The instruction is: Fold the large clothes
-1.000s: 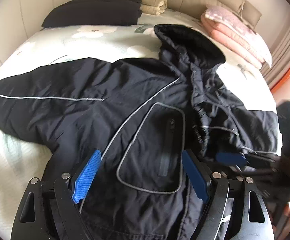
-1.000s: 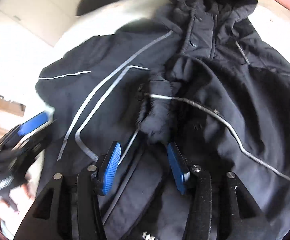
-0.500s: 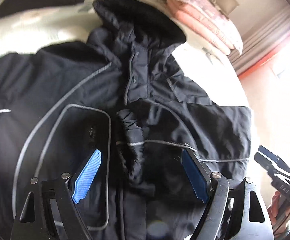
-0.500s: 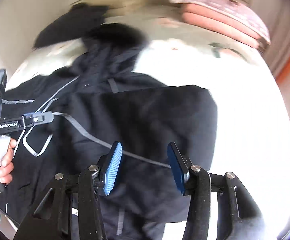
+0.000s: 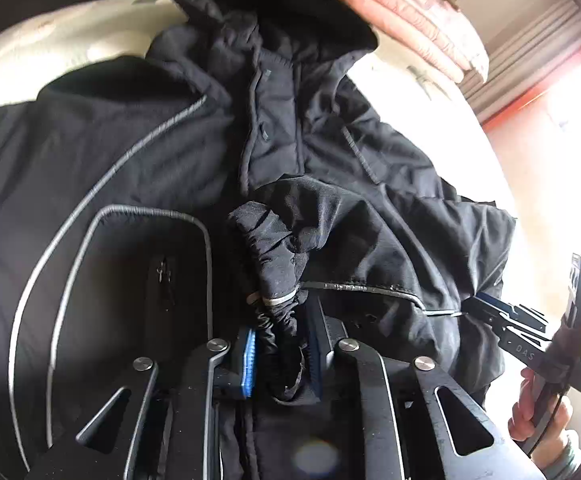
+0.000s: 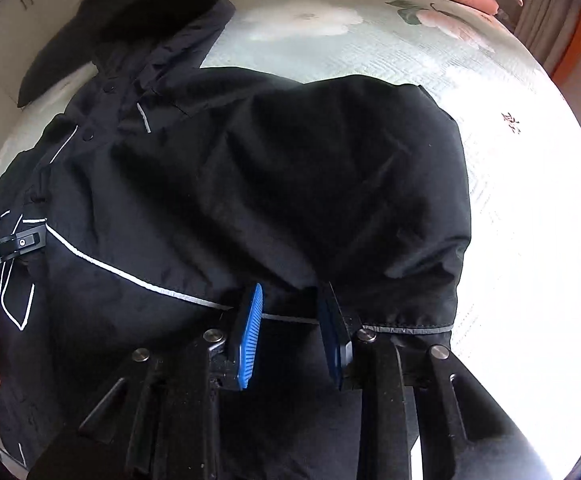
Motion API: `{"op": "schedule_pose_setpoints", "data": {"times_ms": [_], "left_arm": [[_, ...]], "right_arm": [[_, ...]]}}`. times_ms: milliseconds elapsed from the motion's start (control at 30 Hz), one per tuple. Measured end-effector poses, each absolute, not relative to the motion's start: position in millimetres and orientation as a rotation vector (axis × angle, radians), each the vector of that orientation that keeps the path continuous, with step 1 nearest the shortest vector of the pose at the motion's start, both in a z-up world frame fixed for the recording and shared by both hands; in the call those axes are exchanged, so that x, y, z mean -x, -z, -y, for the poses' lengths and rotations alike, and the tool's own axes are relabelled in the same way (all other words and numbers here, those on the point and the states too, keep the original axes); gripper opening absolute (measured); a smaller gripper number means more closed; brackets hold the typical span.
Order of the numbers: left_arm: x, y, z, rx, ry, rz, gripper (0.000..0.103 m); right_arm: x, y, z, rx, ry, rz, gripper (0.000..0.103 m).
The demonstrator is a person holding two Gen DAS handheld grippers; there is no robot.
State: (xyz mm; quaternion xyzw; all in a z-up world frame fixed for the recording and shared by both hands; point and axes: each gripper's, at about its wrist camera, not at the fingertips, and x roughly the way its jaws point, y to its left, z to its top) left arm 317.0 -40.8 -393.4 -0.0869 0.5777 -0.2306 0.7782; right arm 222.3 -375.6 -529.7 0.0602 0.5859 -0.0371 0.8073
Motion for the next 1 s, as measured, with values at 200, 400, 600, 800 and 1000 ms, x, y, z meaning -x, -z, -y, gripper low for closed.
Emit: {"op": "schedule_pose_setpoints", "data": {"times_ms": [200, 400, 600, 800, 1000], "left_arm": [[-317, 331, 4, 0.240, 0.507, -1.098, 0.018], [-333, 298, -69, 0.221, 0.393, -1.022, 0.018], [-353, 360, -124, 0.210, 0.371, -1.183, 0.020], [-343, 412, -137, 0.235, 0.402, -1.261, 0.036], [-337, 399, -173, 0.308, 0.458, -1.279, 0.042]], "right_arm": [[-206, 474, 367, -0.143, 0.067, -1.177, 0.037], [-204, 446, 343, -0.151, 0.066, -1.127, 0.048], [-237, 492, 314, -0.145, 0.093, -1.197, 0.048], [-258, 538, 300, -0.056, 0.150, -1.272, 0.048], [-269, 530, 285, -0.041, 0.172, -1.303, 0.048]]}}
